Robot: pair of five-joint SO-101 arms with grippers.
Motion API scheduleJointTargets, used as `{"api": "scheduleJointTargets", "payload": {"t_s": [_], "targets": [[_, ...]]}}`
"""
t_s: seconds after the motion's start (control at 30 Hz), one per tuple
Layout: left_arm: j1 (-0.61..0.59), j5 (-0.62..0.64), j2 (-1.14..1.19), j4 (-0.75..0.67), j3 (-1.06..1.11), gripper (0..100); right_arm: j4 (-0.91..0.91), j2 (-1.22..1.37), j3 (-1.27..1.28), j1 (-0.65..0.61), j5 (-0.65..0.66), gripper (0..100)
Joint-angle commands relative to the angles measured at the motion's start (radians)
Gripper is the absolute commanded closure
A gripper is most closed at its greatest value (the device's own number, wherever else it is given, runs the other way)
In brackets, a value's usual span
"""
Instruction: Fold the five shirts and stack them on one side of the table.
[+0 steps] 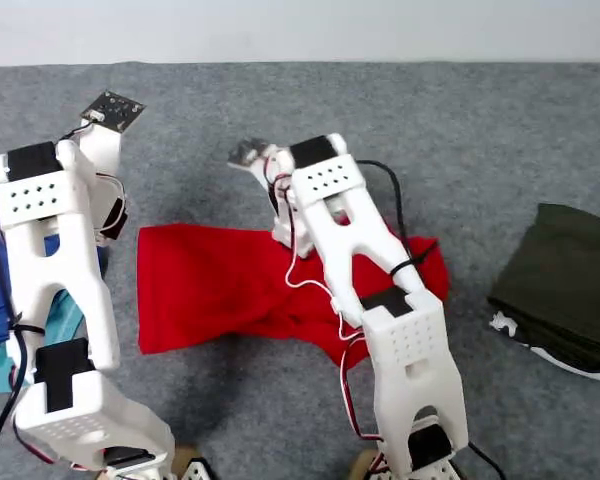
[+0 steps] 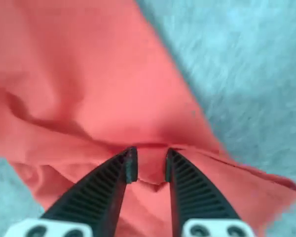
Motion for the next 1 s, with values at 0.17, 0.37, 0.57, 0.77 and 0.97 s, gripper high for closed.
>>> {"api": "scheduleJointTargets", "payload": {"t_s": [0.17,0.37,0.57,0.77,0.97], "targets": [[0.003,0.003,-0.052,0.006,-0.002,99,0.147,-0.053,-0.127,0.124,-0.015,89.8],[0.006,0.005,-0.052,0.006,-0.002,99,0.145,-0.119,0.104,0.188,-0.011,89.8],[0.006,0.005,-0.044,0.006,-0.002,99,0.047,-0.09,0.135,0.085,-0.018,89.8],[0.006,0.005,-0.054,0.008,-0.002,99,-0.159,-0.074,0.135,-0.012,-0.015,89.8],[0.003,0.006,-0.137,0.061,-0.03,99,0.031,-0.151,0.081,0.015,-0.018,89.7]]}}
